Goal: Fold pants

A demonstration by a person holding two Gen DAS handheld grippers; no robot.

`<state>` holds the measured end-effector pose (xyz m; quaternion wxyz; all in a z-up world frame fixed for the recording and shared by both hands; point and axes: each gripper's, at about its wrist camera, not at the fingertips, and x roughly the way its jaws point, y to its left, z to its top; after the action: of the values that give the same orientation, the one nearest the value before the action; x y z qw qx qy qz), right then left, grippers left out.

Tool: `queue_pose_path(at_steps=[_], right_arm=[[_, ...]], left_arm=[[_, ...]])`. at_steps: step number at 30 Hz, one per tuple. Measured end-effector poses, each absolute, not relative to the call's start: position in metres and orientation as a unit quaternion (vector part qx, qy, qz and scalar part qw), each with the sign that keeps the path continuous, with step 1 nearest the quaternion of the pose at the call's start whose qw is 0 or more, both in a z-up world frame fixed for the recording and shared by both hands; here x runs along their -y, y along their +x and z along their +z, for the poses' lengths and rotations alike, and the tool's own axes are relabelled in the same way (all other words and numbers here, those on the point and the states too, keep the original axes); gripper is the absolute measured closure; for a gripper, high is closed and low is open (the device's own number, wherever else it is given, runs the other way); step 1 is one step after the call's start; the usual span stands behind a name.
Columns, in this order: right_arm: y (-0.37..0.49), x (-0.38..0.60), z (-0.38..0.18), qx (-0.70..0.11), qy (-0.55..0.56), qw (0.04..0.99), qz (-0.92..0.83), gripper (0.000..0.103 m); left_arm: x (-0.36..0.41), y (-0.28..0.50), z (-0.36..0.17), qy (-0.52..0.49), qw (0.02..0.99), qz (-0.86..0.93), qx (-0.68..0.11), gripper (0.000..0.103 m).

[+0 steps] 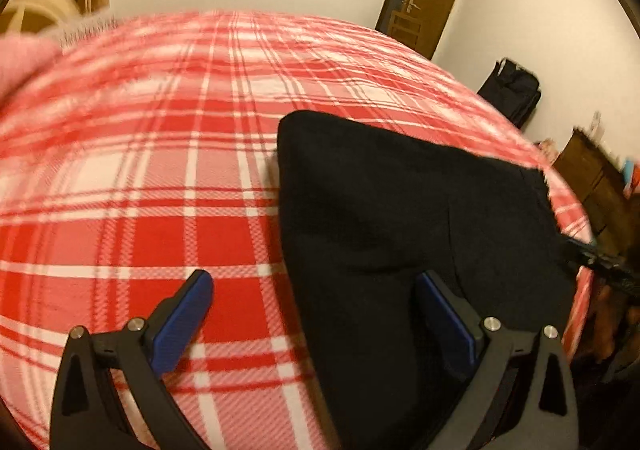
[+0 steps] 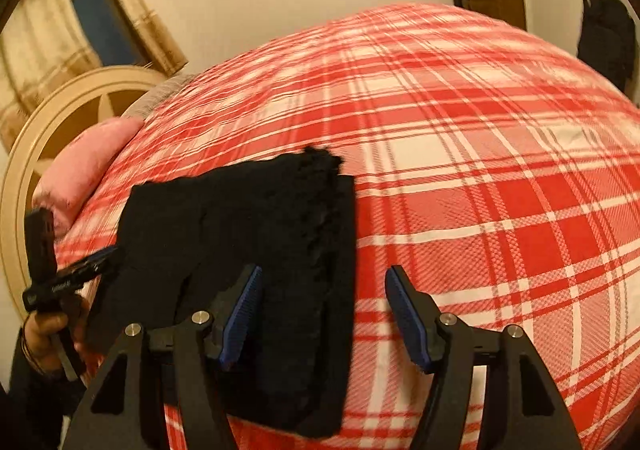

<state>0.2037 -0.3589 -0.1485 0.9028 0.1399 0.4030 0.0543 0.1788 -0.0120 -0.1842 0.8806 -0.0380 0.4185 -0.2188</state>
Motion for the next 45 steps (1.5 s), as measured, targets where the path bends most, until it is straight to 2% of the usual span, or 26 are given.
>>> queue_pose_path(at_steps=[5, 7, 11, 14, 15, 17, 18, 28, 33, 37, 38, 39, 42, 45], right_arm=[[0.216, 0.366, -0.164, -0.423, 0.194, 0.881, 0.083, 0.04], [0.217, 0.362, -0.165, -0.424, 0.195, 0.879, 0.093, 0.05], [0.216, 0.356, -0.166, -0.432, 0.19, 0.875, 0.109, 0.053], [0.22, 0.363, -0.172, -0.435, 0.22, 0.865, 0.116, 0.054], [0.22, 0.362, -0.173, -0.435, 0.224, 0.864, 0.118, 0.055], [0.22, 0.362, -0.173, -0.433, 0.229, 0.864, 0.117, 0.058], [0.218, 0.361, -0.172, -0.43, 0.227, 0.866, 0.117, 0.065], [0.216, 0.355, -0.17, -0.416, 0.216, 0.877, 0.11, 0.065], [0.215, 0.358, -0.172, -0.412, 0.224, 0.876, 0.114, 0.066], [0.212, 0.349, -0.164, -0.411, 0.202, 0.882, 0.111, 0.075], [0.212, 0.348, -0.163, -0.409, 0.201, 0.883, 0.11, 0.076], [0.212, 0.347, -0.163, -0.409, 0.201, 0.883, 0.11, 0.076], [0.213, 0.351, -0.161, -0.41, 0.215, 0.879, 0.111, 0.078], [0.213, 0.351, -0.154, -0.407, 0.216, 0.88, 0.114, 0.08]], left_arm=[[0.016, 0.191, -0.183, -0.043, 0.875, -0.237, -0.42, 0.001], [0.02, 0.195, -0.184, -0.045, 0.872, -0.244, -0.422, 0.002], [0.03, 0.199, -0.187, -0.048, 0.865, -0.263, -0.425, 0.01], [0.033, 0.195, -0.185, -0.041, 0.86, -0.278, -0.426, 0.025], [0.034, 0.195, -0.185, -0.042, 0.858, -0.283, -0.427, 0.027], [0.033, 0.196, -0.186, -0.042, 0.856, -0.285, -0.429, 0.03], [0.033, 0.197, -0.186, -0.042, 0.856, -0.285, -0.429, 0.031], [0.032, 0.197, -0.19, -0.051, 0.856, -0.287, -0.426, 0.033], [0.042, 0.198, -0.19, -0.024, 0.865, -0.264, -0.427, 0.028], [0.041, 0.197, -0.19, -0.021, 0.864, -0.268, -0.426, 0.031], [0.04, 0.197, -0.19, -0.022, 0.864, -0.269, -0.425, 0.038], [0.039, 0.196, -0.189, -0.024, 0.865, -0.27, -0.422, 0.053], [0.033, 0.195, -0.186, -0.037, 0.868, -0.271, -0.414, 0.074], [0.029, 0.194, -0.181, -0.053, 0.869, -0.273, -0.41, 0.082]])
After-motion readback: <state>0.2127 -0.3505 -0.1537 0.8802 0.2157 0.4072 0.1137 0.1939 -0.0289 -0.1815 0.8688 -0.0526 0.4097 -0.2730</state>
